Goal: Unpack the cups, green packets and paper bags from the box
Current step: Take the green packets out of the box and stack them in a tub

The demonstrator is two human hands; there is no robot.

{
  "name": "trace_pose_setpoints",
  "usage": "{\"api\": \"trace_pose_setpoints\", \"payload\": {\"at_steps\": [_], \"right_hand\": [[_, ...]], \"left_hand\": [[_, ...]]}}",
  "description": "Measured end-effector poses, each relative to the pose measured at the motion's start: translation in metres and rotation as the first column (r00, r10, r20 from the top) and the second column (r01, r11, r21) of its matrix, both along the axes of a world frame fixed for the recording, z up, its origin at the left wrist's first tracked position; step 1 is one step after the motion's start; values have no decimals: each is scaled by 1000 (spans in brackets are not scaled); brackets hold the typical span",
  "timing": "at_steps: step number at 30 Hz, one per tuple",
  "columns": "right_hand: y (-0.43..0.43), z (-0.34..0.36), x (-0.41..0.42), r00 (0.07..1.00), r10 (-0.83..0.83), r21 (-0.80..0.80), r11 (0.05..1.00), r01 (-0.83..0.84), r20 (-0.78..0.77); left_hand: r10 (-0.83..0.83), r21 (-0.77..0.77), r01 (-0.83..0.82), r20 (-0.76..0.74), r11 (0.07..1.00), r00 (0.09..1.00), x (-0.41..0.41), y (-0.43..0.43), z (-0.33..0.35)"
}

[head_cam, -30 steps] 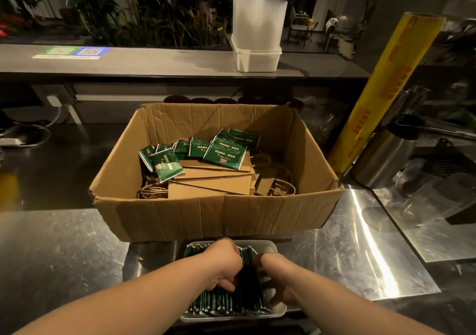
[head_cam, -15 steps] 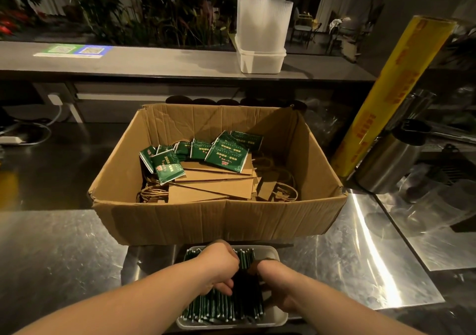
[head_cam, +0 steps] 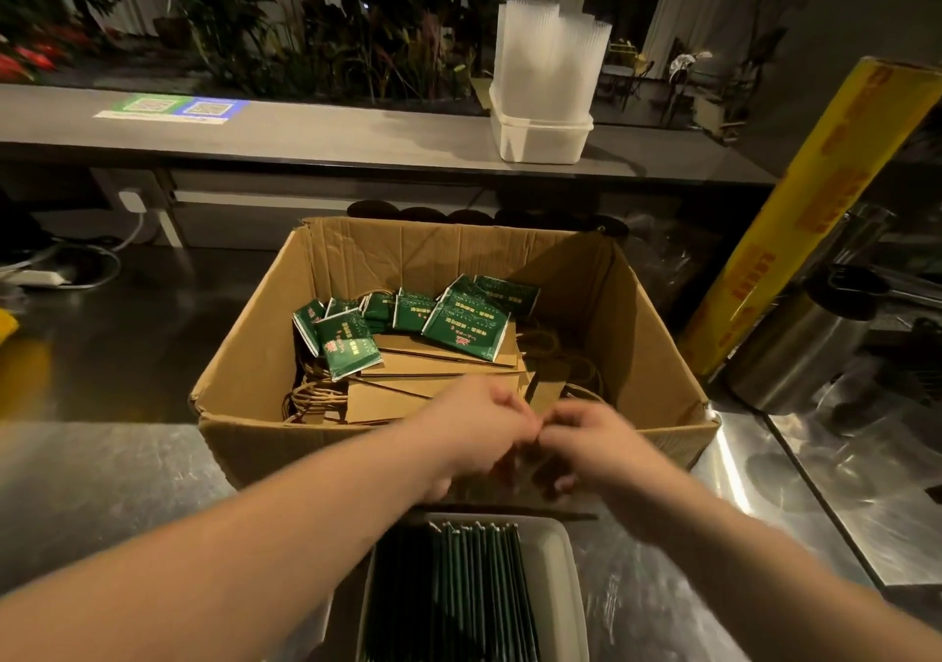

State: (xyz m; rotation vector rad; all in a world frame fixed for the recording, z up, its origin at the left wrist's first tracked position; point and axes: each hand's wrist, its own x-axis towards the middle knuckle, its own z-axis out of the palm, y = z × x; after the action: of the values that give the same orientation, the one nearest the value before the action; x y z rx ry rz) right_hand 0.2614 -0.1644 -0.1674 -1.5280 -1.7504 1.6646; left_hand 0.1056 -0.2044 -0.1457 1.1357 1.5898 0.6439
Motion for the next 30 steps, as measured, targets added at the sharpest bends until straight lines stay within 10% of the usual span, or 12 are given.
{"api": "trace_pose_setpoints", "payload": {"at_steps": [8, 16, 22, 30], "right_hand": [[118, 40, -89, 999, -42, 267, 963, 39, 3], [187, -81, -141, 841, -32, 405, 886, -226, 540], [202, -104, -138, 679, -6, 329, 877, -349, 735], [199, -113, -146, 749, 33, 288, 911, -294, 661]], "left_hand": [[336, 187, -345, 77, 920, 939, -100, 81, 15], [170, -48, -261, -645, 964, 745, -182, 117, -96], [129, -181, -297, -613, 938, 779, -191, 130, -119], [457, -84, -592, -552, 802, 697, -187, 133, -122]]}}
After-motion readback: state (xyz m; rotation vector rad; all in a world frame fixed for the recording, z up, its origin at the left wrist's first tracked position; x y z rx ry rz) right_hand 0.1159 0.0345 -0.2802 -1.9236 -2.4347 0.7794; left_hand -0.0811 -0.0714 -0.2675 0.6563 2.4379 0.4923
